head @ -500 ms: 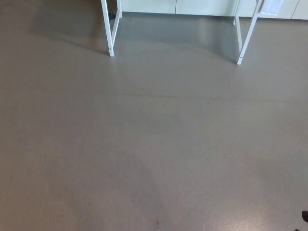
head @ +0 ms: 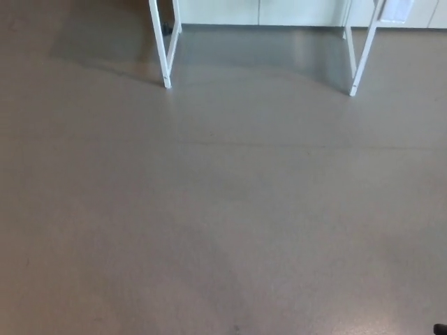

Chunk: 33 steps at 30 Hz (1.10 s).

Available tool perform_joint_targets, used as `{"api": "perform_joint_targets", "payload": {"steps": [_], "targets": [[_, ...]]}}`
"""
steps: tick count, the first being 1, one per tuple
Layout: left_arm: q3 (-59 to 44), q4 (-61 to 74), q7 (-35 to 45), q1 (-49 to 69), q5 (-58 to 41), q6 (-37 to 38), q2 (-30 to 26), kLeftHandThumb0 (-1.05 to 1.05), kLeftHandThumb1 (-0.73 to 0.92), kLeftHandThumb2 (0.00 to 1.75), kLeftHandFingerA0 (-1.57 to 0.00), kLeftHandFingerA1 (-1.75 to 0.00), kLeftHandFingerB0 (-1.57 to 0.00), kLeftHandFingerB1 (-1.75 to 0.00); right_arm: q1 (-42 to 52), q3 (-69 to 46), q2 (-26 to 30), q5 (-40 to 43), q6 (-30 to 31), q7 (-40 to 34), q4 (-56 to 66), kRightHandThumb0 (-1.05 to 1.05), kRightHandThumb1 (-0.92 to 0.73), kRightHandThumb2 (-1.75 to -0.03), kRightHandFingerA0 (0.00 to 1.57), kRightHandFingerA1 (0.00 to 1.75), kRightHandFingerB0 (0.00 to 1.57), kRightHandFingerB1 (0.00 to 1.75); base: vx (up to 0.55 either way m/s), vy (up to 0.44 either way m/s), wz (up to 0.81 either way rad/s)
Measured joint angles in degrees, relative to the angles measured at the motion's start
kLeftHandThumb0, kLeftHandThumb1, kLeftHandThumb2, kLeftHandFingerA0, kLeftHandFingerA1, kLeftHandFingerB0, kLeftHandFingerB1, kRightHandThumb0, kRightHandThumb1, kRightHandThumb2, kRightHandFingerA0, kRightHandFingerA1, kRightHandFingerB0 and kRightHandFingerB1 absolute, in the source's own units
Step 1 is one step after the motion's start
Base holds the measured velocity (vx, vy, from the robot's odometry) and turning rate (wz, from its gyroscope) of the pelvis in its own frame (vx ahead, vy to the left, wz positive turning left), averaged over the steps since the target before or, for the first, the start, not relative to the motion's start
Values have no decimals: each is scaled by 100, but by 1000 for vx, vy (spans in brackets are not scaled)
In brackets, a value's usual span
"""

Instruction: The robot walk towards a table in front and uses its left hand to pick up the pot from the base and pour water to the cup on the right hand side

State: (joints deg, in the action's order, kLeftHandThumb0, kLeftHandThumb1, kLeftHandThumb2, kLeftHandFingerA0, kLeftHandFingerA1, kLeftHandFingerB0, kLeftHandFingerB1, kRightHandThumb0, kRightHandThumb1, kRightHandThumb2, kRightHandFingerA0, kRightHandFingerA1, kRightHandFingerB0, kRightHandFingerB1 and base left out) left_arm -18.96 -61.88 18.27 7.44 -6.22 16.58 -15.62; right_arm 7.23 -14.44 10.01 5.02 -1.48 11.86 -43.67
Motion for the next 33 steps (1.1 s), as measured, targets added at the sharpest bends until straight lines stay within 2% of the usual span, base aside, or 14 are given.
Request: {"api": "perform_joint_targets", "payload": {"steps": [3, 4, 7, 10, 11, 19, 29, 30, 33], "targets": [[50, -120, 7, 141, 11, 112, 60, -21, 55, 62, -45, -43, -37, -39, 47, 60, 113, -23, -63, 7, -53, -28, -63, -58, 58, 48, 36, 38, 110, 83, -9], [57, -143, 7, 157, 12, 152, 59, -17, 58, 57, -47, -41, -36, -35, 55, 77, 137, -28, -83, 7, -71, -28, -62, -58, 60, 47, 37, 38, 121, 185, -12], [57, -191, 29, 213, 11, 262, 52, -22, 54, 61, -44, -42, -37, -38, 75, 172, 161, -50, -153, 5, -100, -28, -63, -59, 61, 47, 37, 38, 129, 219, -19], [50, -239, 57, 230, 9, 304, 54, -22, 54, 61, -44, -42, -37, -38, 91, 277, 116, -75, -198, 2, -136, -28, -63, -59, 61, 47, 37, 38, 142, 251, 0], [38, -241, 58, 225, 6, 323, 4, -21, 59, 57, -48, -40, -38, -35, 98, 305, 102, -82, -212, 3, -145, -28, -64, -59, 61, 48, 37, 39, 194, 200, 17], [144, -423, 54, 265, 48, 618, -77, -20, 57, 57, -49, -40, -39, -35, 82, 439, 125, -146, -406, 9, -372, -28, -62, -58, 59, 50, 36, 39, 206, 117, 4], [250, -546, 50, 205, 70, 830, -56, -23, 57, 57, -50, -40, -39, -35, 21, 523, 227, -231, -587, 6, -533, -30, -64, -59, 57, 47, 36, 38, 268, -195, 24], [264, -554, 50, 215, 74, 849, -55, -31, 50, 65, -47, -45, -36, -41, 17, 539, 242, -238, -603, 4, -532, -31, -63, -59, 57, 47, 36, 39, 257, -58, 0], [285, -563, 45, 255, 83, 900, -55, -31, 50, 65, -48, -45, -36, -41, 16, 603, 275, -260, -642, 8, -531, -33, -62, -58, 56, 47, 36, 39, 282, -3, -4]]}}
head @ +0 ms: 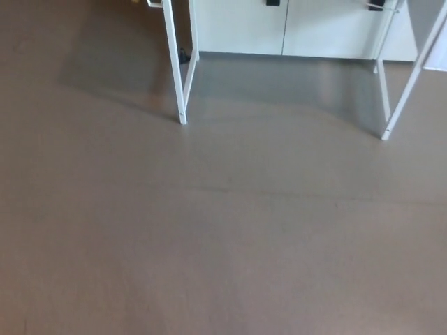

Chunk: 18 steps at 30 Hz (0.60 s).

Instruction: The robot walk towards a table in front and uses its left hand to pick up the pot from the base and pour water to the cup on the right hand side

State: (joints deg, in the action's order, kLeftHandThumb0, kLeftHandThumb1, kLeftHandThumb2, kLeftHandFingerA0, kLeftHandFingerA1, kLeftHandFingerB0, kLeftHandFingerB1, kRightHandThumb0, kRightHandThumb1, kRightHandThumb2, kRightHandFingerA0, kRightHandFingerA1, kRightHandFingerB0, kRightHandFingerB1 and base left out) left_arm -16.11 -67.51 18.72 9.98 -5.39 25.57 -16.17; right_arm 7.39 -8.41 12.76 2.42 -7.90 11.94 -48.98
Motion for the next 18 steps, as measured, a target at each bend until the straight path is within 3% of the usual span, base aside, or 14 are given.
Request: {"api": "perform_joint_targets", "payload": {"steps": [6, 11, 12, 17, 18], "targets": [[11, -26, -9, 141, 5, 85, 1, -21, 58, 57, -52, -41, -39, -36, 97, 141, 54, -36, -118, 39, -30, -30, -64, -59, 60, 49, 35, 40, 305, 126, -21], [-9, -46, 11, 247, -4, 192, -25, -23, 57, 57, -52, -41, -39, -36, 201, 231, 48, -59, -191, 74, 15, -31, -65, -59, 60, 48, 36, 39, 357, 273, -21], [-15, -50, 11, 264, -7, 211, -36, -31, 49, 65, -50, -46, -38, -42, 233, 250, 48, -65, -203, 75, 16, -32, -63, -58, 59, 49, 37, 40, 302, 145, 6], [1, -118, -1, 479, 1, 290, -41, -24, 56, 57, -54, -41, -40, -35, 576, 349, 54, -119, -315, 80, -12, -32, -63, -58, 58, 50, 36, 40, 321, 87, 9], [4, -140, -3, 542, 3, 291, -41, -32, 48, 65, -49, -46, -37, -42, 638, 355, 56, -130, -333, 81, -31, -35, -62, -58, 63, 53, 35, 40, 295, 2, 10]]}}
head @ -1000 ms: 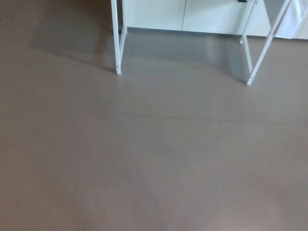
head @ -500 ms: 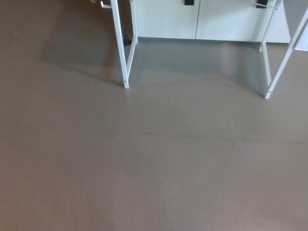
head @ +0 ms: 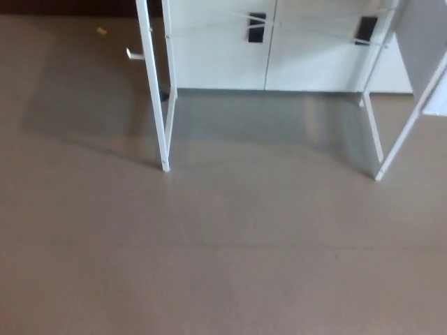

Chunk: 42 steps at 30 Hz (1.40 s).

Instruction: The robot walk towards a table in front and uses its left hand to pick up the pot from the base and pour water to the cup on the right hand side

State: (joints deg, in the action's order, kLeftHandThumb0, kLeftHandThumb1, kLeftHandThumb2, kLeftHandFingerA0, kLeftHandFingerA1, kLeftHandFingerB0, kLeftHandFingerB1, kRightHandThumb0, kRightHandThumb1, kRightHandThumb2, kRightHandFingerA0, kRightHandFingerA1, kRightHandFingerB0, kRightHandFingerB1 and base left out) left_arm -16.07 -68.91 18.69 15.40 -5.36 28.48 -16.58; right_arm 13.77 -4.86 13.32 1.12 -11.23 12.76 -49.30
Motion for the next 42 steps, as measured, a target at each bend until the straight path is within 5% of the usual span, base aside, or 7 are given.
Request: {"api": "perform_joint_targets", "payload": {"steps": [3, 7, 8, 15, 16, 18, 42], "targets": [[6, -90, -4, 155, 4, 0, -3, -31, 47, 65, -50, -46, -38, -42, 178, 20, 1, -32, -43, 0, 22, -40, -46, -78, 58, 65, 29, 50, 306, -67, 12], [40, -101, -24, 236, 19, 13, 35, -31, 47, 65, -50, -46, -38, -42, 357, 44, 1, -55, -39, 7, 245, -40, -46, -78, 58, 65, 29, 50, 491, -68, 26], [47, -86, -29, 225, 22, 33, 37, -32, 47, 65, -48, -46, -36, -41, 366, 40, 17, -55, -36, -1, 274, -34, -63, -59, 58, 52, 31, 38, 513, 17, 21], [76, -102, -57, 404, 33, 75, 46, -32, 48, 65, -47, -46, -35, -41, 369, 60, 33, -75, -33, -17, 138, -34, -62, -58, 60, 54, 32, 38, 254, -37, -6], [84, -101, -59, 413, 35, 77, 46, -24, 56, 57, -51, -40, -37, -35, 376, 64, 35, -77, -29, -21, 143, -42, -47, -79, 55, 63, 28, 49, 214, 42, -18], [100, -97, -72, 456, 38, 83, 45, -32, 48, 65, -47, -45, -37, -41, 410, 84, 36, -85, -7, -34, 176, -35, -61, -58, 58, 54, 33, 39, 286, 106, -16], [174, -177, -226, 413, 61, 155, -27, -34, 47, 66, -48, -46, -35, -41, 352, 150, 20, -71, 101, -47, 372, -33, -63, -58, 60, 54, 31, 38, 316, -5, 5]]}}
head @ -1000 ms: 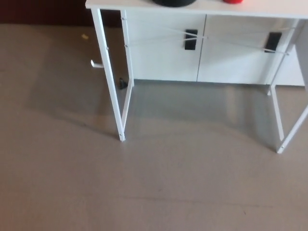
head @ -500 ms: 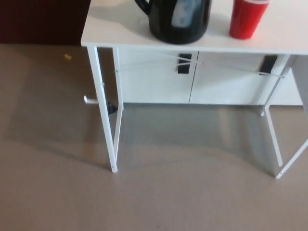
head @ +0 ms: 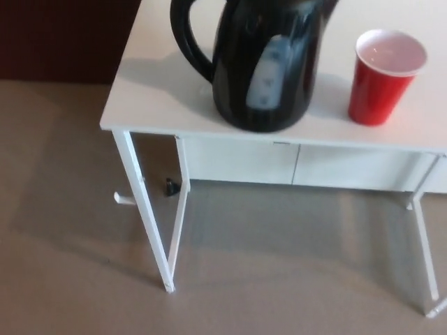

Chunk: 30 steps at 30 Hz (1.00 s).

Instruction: The robot walk towards a table in front and uses its left hand to pick up the pot from the base and pour water to the cup on the right hand side

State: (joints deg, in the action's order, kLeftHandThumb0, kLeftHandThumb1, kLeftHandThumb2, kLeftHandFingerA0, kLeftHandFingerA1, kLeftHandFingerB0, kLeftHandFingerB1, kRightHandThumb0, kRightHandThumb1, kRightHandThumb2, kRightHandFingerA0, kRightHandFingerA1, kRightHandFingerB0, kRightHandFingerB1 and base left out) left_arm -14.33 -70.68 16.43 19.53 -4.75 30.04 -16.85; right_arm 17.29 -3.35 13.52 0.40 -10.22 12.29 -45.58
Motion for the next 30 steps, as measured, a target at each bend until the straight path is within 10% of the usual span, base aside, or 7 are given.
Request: {"api": "perform_joint_targets", "payload": {"steps": [5, 6, 8, 30], "targets": [[-25, 8, 26, -1, -9, -1, 8, -29, 47, 63, -50, -46, -37, -41, 56, 12, 1, 3, 73, 17, 228, -33, -61, -58, 61, 54, 35, 39, 264, 91, -18], [-29, 14, 28, -2, -10, -1, 10, -29, 47, 63, -50, -46, -38, -41, 57, 15, 3, 2, 83, 17, 236, -42, -47, -79, 58, 65, 30, 50, 318, 207, -25], [-36, 35, 27, -35, -14, -12, 45, -28, 47, 63, -49, -45, -37, -41, 46, 34, 2, -10, 106, 9, 224, -31, -63, -58, 60, 57, 33, 40, 468, 254, 5], [-50, 23, -9, -176, -20, 0, 53, -31, 47, 65, -51, -47, -39, -42, -211, 190, 56, -157, 294, -68, 352, -31, -65, -59, 59, 48, 36, 39, 137, 48, -3]]}}
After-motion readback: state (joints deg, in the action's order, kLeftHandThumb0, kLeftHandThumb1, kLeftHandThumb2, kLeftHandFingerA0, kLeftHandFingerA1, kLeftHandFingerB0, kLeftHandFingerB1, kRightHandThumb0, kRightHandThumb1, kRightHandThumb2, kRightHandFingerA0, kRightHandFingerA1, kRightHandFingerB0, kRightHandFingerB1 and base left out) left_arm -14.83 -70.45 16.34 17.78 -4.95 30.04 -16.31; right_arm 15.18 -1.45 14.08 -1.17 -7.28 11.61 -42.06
